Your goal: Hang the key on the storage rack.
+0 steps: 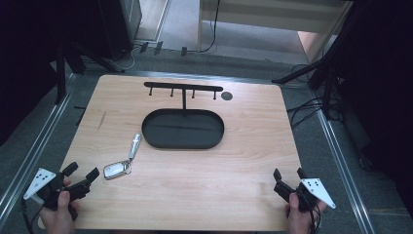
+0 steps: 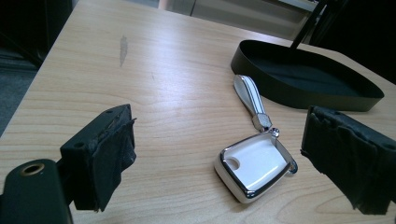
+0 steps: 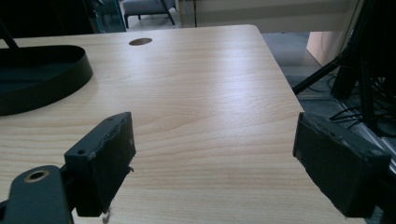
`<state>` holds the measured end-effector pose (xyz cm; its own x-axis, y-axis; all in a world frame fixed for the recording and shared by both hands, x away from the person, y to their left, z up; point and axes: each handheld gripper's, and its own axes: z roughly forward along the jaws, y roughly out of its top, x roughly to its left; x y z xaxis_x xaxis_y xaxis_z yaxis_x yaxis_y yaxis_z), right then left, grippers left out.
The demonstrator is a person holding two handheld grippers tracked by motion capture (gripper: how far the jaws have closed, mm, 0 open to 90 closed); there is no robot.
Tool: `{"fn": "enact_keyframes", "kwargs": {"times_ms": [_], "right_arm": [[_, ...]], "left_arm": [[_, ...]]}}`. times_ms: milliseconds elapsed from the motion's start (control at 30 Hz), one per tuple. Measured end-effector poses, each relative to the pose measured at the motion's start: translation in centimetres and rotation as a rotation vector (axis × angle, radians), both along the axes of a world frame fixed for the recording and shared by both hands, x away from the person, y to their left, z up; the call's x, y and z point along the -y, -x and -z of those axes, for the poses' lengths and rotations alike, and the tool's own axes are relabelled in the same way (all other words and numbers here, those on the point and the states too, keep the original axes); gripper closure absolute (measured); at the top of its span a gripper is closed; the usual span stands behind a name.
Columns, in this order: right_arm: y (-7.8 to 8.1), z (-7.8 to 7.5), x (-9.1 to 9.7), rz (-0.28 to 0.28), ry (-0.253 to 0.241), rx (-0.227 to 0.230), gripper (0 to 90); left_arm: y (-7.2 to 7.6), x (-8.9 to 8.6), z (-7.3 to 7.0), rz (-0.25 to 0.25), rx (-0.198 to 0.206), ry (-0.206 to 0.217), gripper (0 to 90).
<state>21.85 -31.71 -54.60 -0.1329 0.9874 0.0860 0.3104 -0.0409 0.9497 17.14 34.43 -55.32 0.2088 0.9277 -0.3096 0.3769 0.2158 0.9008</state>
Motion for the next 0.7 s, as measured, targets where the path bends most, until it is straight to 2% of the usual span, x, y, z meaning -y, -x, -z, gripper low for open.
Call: {"fn": "enact_keyframes", "kwargs": {"times_ms": [100,233,300,367,433,533,700], "right_arm": [[-0.3,0.0,-0.2,-0.006,0.017,-0.011,12.8],[-0.5,0.0,-0.5,-0.004,0.040,-0.026,13.0],[-0.5,0.0,-0.6,-0.005,0.043,-0.030,13.0],[-0.6,0.0,-0.5,0.000,0.041,-0.036,13.0],[-0.6,0.0,-0.5,0.005,0.042,-0.034,13.1],[-0.7,0.0,-0.4,0.004,0.040,-0.035,13.1],[-0.6,0.0,0.0,0.011,-0.004,-0.032,13.1]], "left_arm": [[-0.1,-0.3,0.0,-0.049,-0.014,0.019,14.7],[-0.2,-0.2,-0.1,-0.064,-0.011,0.023,14.6],[-0.4,-0.1,-0.2,-0.074,-0.027,0.004,14.7],[-0.6,0.2,-0.4,-0.099,-0.068,-0.032,15.1],[-0.7,0.4,-0.5,-0.103,-0.081,-0.058,15.1],[-0.9,0.9,-0.9,-0.093,-0.085,-0.089,15.2],[-1.4,2.8,-1.9,-0.010,-0.114,-0.159,15.2]]}}
